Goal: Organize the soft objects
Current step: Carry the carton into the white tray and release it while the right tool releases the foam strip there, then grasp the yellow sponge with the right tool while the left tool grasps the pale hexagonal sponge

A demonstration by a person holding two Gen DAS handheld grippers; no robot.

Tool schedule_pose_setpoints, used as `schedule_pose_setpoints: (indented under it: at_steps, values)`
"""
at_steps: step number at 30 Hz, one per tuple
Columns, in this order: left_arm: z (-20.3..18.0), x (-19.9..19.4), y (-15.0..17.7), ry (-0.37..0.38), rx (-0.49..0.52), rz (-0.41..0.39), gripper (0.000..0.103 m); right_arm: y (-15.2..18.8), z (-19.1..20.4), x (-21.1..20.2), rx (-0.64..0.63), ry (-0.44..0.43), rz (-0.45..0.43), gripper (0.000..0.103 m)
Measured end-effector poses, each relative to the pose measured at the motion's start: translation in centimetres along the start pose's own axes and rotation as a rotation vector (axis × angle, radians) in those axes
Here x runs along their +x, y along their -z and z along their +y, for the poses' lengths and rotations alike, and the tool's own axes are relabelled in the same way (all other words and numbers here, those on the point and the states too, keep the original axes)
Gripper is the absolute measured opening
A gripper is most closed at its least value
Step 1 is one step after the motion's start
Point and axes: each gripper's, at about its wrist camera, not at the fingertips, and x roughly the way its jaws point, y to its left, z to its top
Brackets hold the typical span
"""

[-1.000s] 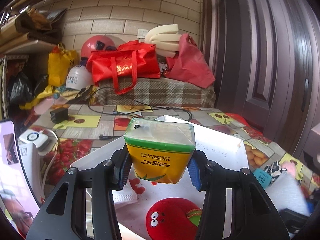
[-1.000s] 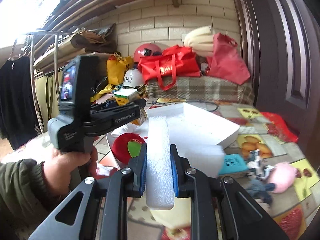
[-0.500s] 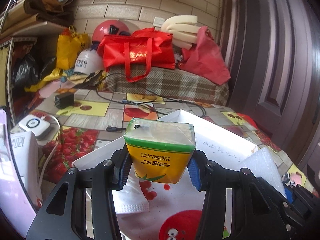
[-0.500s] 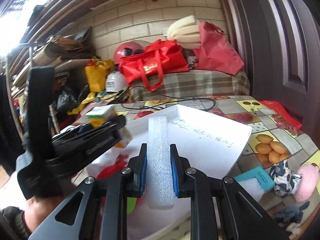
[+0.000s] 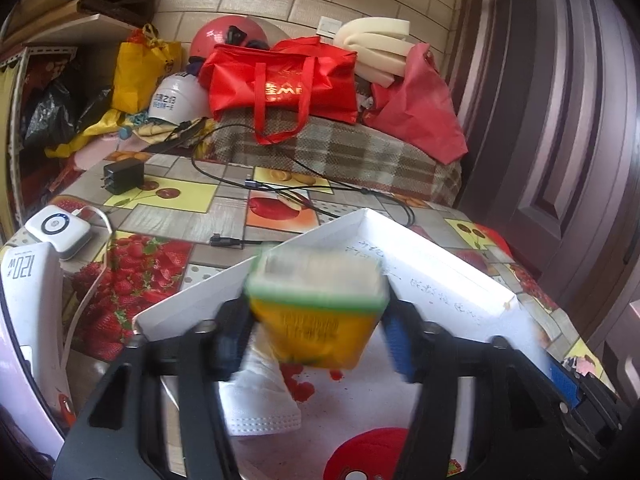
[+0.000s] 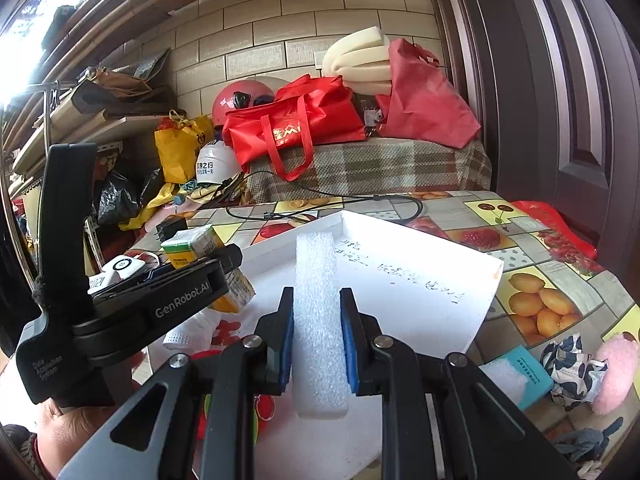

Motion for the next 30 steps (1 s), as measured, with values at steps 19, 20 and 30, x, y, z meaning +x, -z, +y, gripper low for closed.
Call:
schedule_pose_setpoints:
  at_steps: [19, 20, 30]
  values:
    - [0.8, -2.1, -0.1, -0.007, -0.047, -0.113, 0.103, 0.1, 0.9, -1.5, -0.055, 0.022, -0.099, 0.103]
    - [0.8, -2.1, -0.1, -0.008, -0.047, -0.115, 0.103, 0.1, 1.0, -1.6, -0.056, 0.023, -0.101, 0.103]
    - [0.2, -3.0, 0.3, -0.039, -0.019, -0.130, 0.103, 0.7, 0.9, -2.9, -0.060, 0.025, -0.103, 0.103]
